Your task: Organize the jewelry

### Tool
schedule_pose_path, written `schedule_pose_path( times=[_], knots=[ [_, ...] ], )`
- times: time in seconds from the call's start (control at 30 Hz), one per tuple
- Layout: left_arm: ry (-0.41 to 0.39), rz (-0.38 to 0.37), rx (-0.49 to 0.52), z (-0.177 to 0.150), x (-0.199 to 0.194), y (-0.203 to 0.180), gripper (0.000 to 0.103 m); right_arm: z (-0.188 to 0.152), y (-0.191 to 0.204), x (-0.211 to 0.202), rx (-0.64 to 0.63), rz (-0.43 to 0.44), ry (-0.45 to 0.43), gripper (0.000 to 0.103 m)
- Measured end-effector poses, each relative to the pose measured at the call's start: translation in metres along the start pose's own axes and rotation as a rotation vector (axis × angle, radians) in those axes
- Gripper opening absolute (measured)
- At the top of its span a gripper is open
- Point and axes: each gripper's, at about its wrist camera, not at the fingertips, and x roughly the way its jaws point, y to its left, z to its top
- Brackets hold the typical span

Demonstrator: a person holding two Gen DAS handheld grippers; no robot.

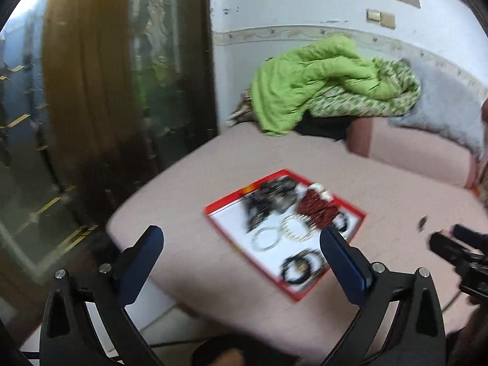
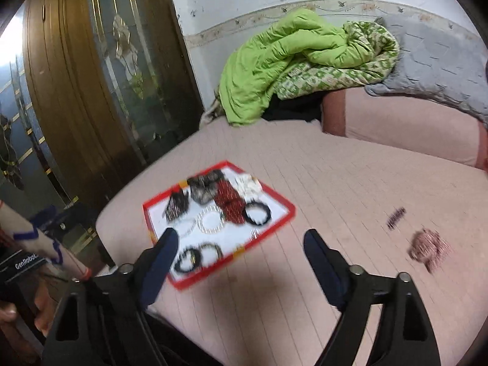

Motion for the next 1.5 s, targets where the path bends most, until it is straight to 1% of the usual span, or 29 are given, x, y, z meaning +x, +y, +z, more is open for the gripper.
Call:
schedule_pose_path(
  times=[0.1,0.17,0.2,0.27,0.3,0.33,0.37,0.43,0.47,0.5,0.57,0.6,0.67,0.77,0.93,1.03,1.17,1.5],
  knots=[
    [-0.017,0.087,-0.024,-0.02,-0.012,0.006,0.103,-0.019,0.007,-0.016,-0.003,-0.02,0.0,0.093],
    [-0.014,0.091,-0.039,-0.029,-0.014,0.011,0.103,-0.032,0.013,-0.024,-0.014,-0.024,0.006,0.093],
    [-0.015,0.111,-0.035,-0.032,-0.014,0.013,0.103,-0.036,0.016,-0.026,-0.028,-0.028,0.012,0.093],
    [-0.006,0.187,-0.007,-0.034,-0.008,0.015,0.103,-0.038,0.022,-0.032,-0.073,-0.062,0.001,0.093],
    [0.004,0.203,0.001,-0.033,-0.007,0.017,0.103,-0.038,0.023,-0.036,-0.081,-0.08,-0.014,0.093],
    [0.016,0.199,0.005,-0.031,-0.006,0.019,0.103,-0.036,0.022,-0.041,-0.071,-0.085,-0.027,0.093],
    [0.016,0.171,0.002,-0.029,-0.007,0.022,0.103,-0.035,0.02,-0.042,-0.062,-0.083,-0.036,0.094],
    [0.022,0.111,-0.077,-0.027,-0.01,0.032,0.103,-0.033,0.02,-0.046,-0.057,-0.095,-0.052,0.095],
    [0.019,0.097,-0.107,-0.027,-0.011,0.035,0.103,-0.033,0.021,-0.046,-0.063,-0.098,-0.053,0.095],
    [0.014,0.099,-0.115,-0.027,-0.012,0.036,0.103,-0.034,0.022,-0.044,-0.067,-0.099,-0.046,0.095],
    [0.025,0.107,-0.087,-0.027,-0.01,0.032,0.103,-0.036,0.026,-0.041,-0.073,-0.088,-0.028,0.095],
    [0.046,0.098,-0.051,-0.028,-0.007,0.028,0.103,-0.037,0.029,-0.04,-0.078,-0.081,-0.021,0.095],
    [0.069,0.09,-0.013,-0.03,-0.002,0.022,0.103,-0.039,0.032,-0.037,-0.093,-0.08,-0.01,0.095],
    [0.092,0.069,-0.019,-0.036,0.002,0.019,0.103,-0.042,0.039,-0.032,-0.116,-0.082,0.005,0.095],
    [0.087,0.063,-0.013,-0.039,0.001,0.018,0.103,-0.045,0.043,-0.027,-0.128,-0.081,0.027,0.095],
    [0.089,0.043,-0.011,-0.038,0.001,0.017,0.103,-0.046,0.043,-0.026,-0.126,-0.085,0.032,0.095],
    [0.079,0.045,-0.002,-0.038,0.001,0.016,0.103,-0.045,0.042,-0.025,-0.122,-0.092,0.037,0.095],
    [0.084,0.063,0.004,-0.039,0.003,0.014,0.103,-0.048,0.045,-0.024,-0.14,-0.106,0.042,0.095]
  ],
)
